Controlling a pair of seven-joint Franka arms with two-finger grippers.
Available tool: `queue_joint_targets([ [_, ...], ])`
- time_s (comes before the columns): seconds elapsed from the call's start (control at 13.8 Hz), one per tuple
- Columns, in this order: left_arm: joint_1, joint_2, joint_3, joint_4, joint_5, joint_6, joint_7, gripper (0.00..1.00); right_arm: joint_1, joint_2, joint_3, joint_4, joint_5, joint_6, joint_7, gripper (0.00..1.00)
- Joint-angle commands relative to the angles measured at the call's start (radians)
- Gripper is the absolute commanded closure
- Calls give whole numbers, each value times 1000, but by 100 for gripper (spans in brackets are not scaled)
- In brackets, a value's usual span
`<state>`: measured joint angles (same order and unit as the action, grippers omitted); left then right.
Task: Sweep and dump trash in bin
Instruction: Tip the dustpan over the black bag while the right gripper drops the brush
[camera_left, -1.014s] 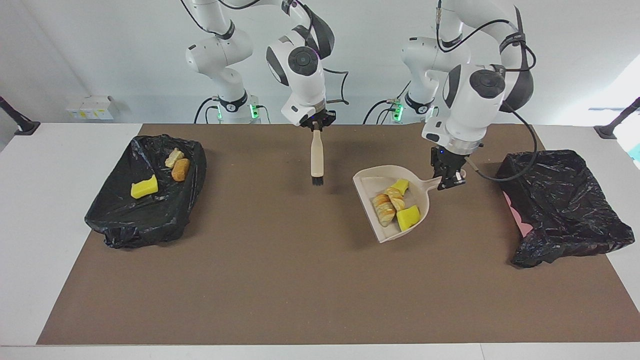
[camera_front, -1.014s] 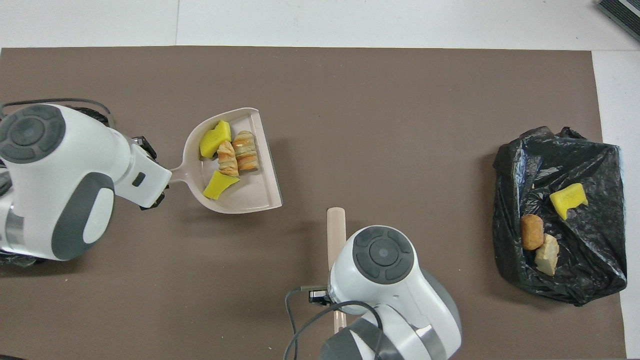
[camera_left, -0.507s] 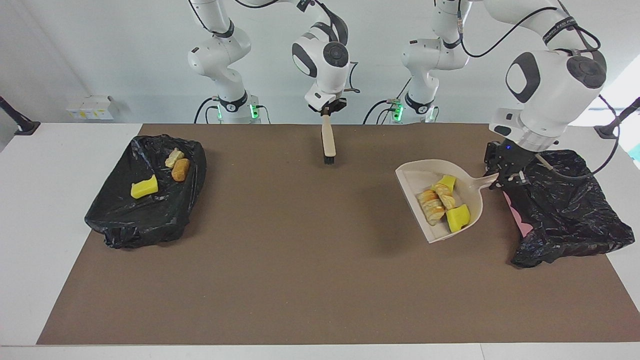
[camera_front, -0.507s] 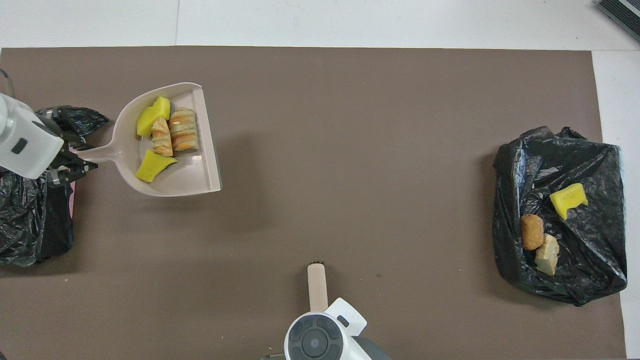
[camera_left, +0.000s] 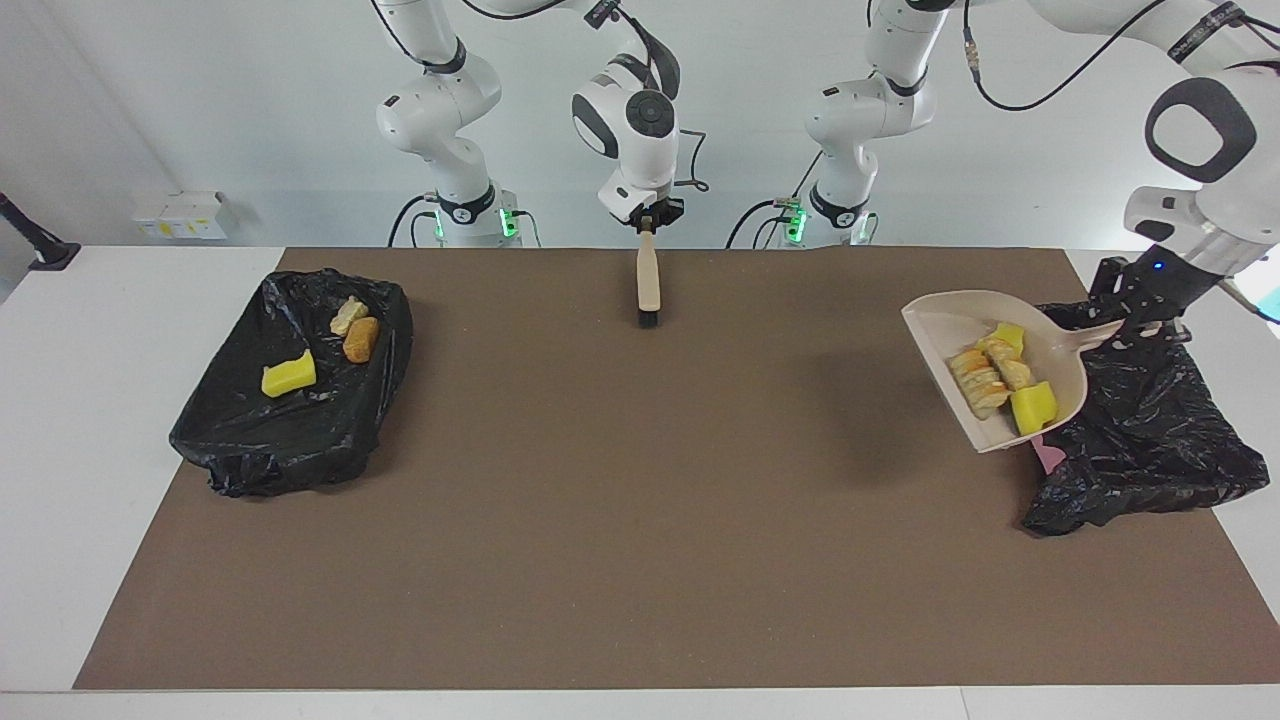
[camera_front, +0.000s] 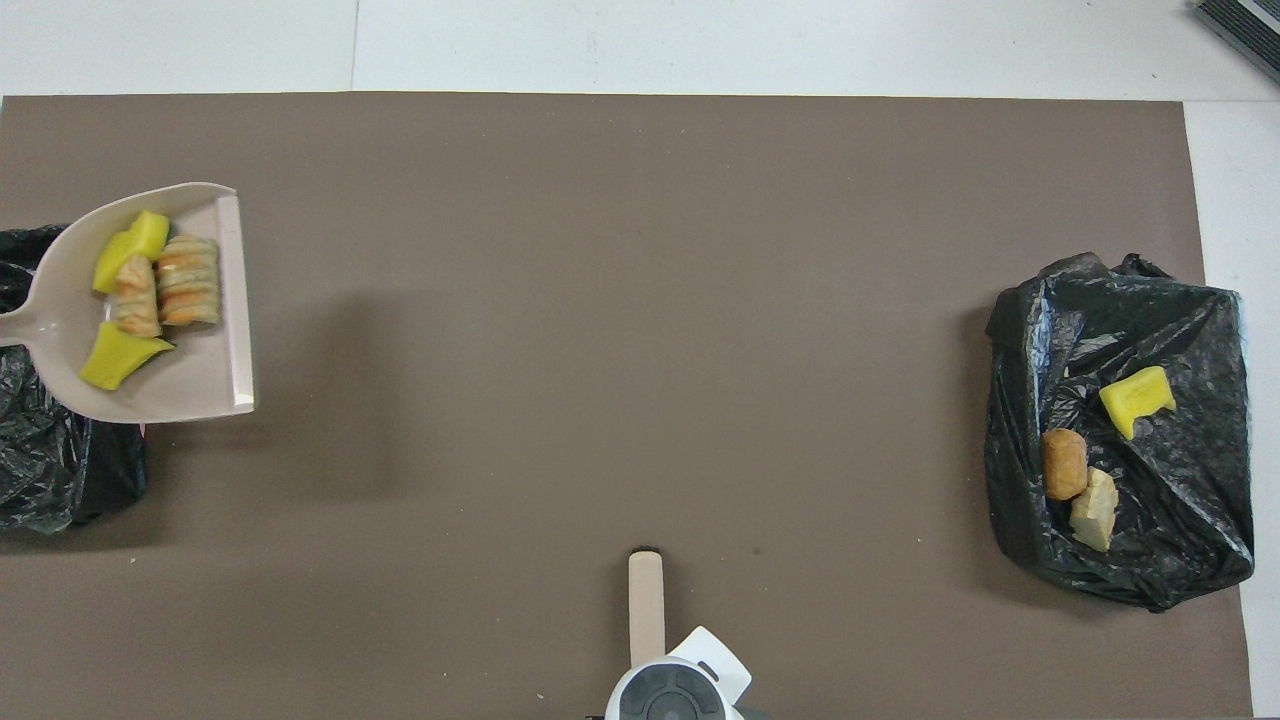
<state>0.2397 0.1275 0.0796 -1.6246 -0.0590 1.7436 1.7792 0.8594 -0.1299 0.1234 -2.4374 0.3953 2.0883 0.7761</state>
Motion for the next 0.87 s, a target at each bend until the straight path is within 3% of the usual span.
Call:
queue_joint_targets([
  [0.0, 90, 27, -6, 52, 16, 12, 107, 100, 9, -30, 1, -40, 45, 50, 8, 100],
  [0.29, 99, 34, -4, 39, 285, 218, 172, 100, 21, -22, 1, -43, 48, 76, -15, 100],
  [0.43, 118, 64, -4, 35, 358, 302, 172, 100, 20, -14, 1, -40, 48, 79, -15, 79],
  [0.58, 145, 70, -3, -1, 384, 382, 167, 100, 12, -5, -1, -32, 48, 79, -15, 66],
  [0.8, 144, 46, 0, -55, 554, 422, 145, 100, 6, 3, -4, -22, 47, 79, -14, 56],
])
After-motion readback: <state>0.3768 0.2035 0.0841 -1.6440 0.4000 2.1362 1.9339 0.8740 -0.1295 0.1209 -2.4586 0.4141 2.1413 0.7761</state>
